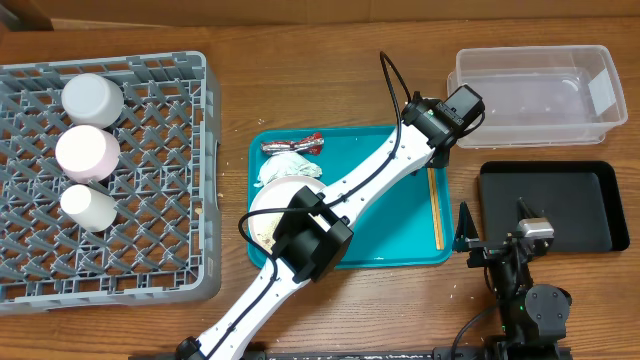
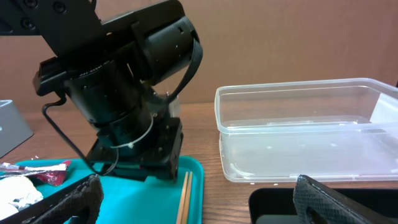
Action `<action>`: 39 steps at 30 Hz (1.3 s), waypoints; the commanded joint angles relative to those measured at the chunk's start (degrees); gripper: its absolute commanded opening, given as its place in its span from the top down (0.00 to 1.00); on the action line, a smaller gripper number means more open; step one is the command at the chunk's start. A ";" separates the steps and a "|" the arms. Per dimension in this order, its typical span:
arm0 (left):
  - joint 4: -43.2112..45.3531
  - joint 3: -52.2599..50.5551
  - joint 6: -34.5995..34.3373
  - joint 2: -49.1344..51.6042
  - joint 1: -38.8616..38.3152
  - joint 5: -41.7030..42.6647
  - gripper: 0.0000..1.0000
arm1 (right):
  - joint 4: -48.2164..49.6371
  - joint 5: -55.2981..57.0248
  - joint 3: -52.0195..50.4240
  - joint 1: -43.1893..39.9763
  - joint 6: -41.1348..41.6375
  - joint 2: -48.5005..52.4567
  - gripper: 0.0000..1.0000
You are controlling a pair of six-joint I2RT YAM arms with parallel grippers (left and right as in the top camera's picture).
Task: Sort waste into correct bins and load items into the dishwasher
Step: 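Lower the left gripper onto the wooden chopsticks at the tray's right edge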
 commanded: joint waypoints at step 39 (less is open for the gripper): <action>4.33 -0.20 -9.62 4.20 -1.95 -4.57 0.55 | 0.33 0.28 -0.59 -0.20 -0.39 -0.63 0.00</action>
